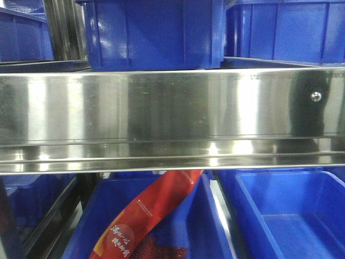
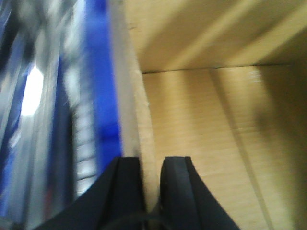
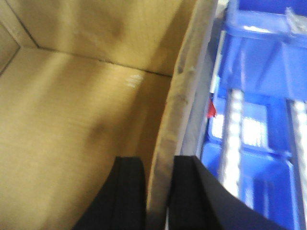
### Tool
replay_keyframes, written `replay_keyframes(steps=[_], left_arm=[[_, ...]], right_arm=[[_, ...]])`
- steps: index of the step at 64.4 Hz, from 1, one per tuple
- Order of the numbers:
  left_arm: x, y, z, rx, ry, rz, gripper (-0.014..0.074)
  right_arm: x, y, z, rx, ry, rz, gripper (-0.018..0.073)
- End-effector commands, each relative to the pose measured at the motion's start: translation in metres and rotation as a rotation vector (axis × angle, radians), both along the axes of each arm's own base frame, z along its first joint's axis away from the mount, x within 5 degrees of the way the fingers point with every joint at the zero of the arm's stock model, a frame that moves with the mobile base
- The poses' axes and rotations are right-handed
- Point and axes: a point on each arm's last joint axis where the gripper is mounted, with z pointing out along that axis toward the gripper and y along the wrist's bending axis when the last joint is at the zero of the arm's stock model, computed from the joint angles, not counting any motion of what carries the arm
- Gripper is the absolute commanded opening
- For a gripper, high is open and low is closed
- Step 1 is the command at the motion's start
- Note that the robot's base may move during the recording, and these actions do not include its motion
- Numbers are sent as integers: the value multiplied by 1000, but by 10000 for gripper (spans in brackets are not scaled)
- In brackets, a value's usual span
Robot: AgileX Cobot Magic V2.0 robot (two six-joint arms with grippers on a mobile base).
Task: Grab carton from right shelf to conveyor
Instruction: 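Pinch the carton's side walls with the left and right grippers, then lift the carton off the shelf with both grippers and pull back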
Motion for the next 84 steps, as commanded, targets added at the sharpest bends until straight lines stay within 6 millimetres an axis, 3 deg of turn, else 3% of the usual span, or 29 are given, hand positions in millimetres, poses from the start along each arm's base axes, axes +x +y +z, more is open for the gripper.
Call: replay_keyframes(steps=[1,14,26,84], left_arm=[[-16,-5,0,-27,-3,-27,-8],[-47,-11,-23,-34,77,-63,-8],[-62,-10,-39,-47,128,-71,-8],[-62,-10,-45,-38,147,-71,-8]], right_arm=[[-21,-3,-1,11,-29,38,-66],[-64,-10,-42,-4,105,77,-66],[-87,-16,-53,64,79,101,-66],[-83,-15,-41,144,-58,92,-66]])
